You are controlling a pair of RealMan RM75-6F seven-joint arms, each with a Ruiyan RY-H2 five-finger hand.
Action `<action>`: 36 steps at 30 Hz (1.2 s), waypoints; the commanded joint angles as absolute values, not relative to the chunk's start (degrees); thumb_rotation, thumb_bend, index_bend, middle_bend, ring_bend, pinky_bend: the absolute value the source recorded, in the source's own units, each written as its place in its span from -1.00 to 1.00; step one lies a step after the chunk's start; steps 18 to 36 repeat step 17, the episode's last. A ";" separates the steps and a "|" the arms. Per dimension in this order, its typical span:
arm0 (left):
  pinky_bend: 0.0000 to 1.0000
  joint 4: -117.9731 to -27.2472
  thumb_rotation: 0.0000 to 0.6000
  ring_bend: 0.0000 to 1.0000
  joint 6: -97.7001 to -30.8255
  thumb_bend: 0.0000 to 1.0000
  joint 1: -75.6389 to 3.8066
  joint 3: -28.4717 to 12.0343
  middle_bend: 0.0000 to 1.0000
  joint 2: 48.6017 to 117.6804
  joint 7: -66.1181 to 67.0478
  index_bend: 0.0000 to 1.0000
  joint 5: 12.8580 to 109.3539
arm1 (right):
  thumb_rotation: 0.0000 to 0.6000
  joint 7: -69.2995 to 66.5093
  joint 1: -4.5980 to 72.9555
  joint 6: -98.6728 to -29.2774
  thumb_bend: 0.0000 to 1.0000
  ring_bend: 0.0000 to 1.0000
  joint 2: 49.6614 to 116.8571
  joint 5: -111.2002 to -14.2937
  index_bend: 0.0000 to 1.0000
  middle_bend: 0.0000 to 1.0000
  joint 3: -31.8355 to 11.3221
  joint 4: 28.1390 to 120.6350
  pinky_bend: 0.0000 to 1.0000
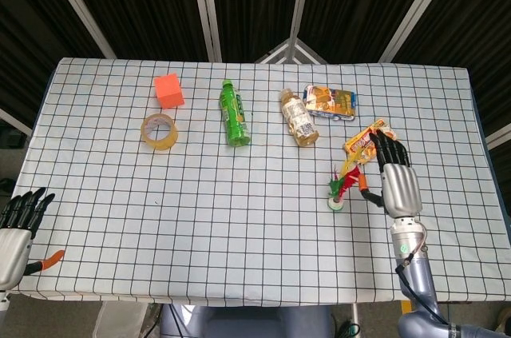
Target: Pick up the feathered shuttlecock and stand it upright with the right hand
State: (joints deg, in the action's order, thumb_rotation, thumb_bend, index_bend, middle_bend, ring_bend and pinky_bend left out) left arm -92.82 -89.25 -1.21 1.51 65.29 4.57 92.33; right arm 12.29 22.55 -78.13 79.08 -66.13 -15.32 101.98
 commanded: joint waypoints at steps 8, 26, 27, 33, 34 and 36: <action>-1.00 -92.36 1.00 -1.00 -89.65 -1.00 -1.16 1.40 -1.00 65.49 4.67 -1.00 92.63 | 1.00 10.13 16.94 -83.53 0.00 -1.00 69.65 -75.52 -1.00 -1.00 -11.28 107.64 -1.00; -1.00 -91.76 1.00 -1.00 -90.18 -1.00 -1.07 1.27 -1.00 65.70 5.20 -1.00 92.98 | 1.00 9.08 8.71 -86.53 -0.05 -1.00 60.30 -84.45 -1.00 -1.00 -1.29 101.71 -1.00; -1.00 -91.76 1.00 -1.00 -90.18 -1.00 -1.07 1.27 -1.00 65.70 5.20 -1.00 92.98 | 1.00 9.08 8.71 -86.53 -0.05 -1.00 60.30 -84.45 -1.00 -1.00 -1.29 101.71 -1.00; -1.00 -91.76 1.00 -1.00 -90.18 -1.00 -1.07 1.27 -1.00 65.70 5.20 -1.00 92.98 | 1.00 9.08 8.71 -86.53 -0.05 -1.00 60.30 -84.45 -1.00 -1.00 -1.29 101.71 -1.00; -1.00 -91.76 1.00 -1.00 -90.18 -1.00 -1.07 1.27 -1.00 65.70 5.20 -1.00 92.98 | 1.00 9.08 8.71 -86.53 -0.05 -1.00 60.30 -84.45 -1.00 -1.00 -1.29 101.71 -1.00; -1.00 -91.76 1.00 -1.00 -90.18 -1.00 -1.07 1.27 -1.00 65.70 5.20 -1.00 92.98 | 1.00 9.08 8.71 -86.53 -0.05 -1.00 60.30 -84.45 -1.00 -1.00 -1.29 101.71 -1.00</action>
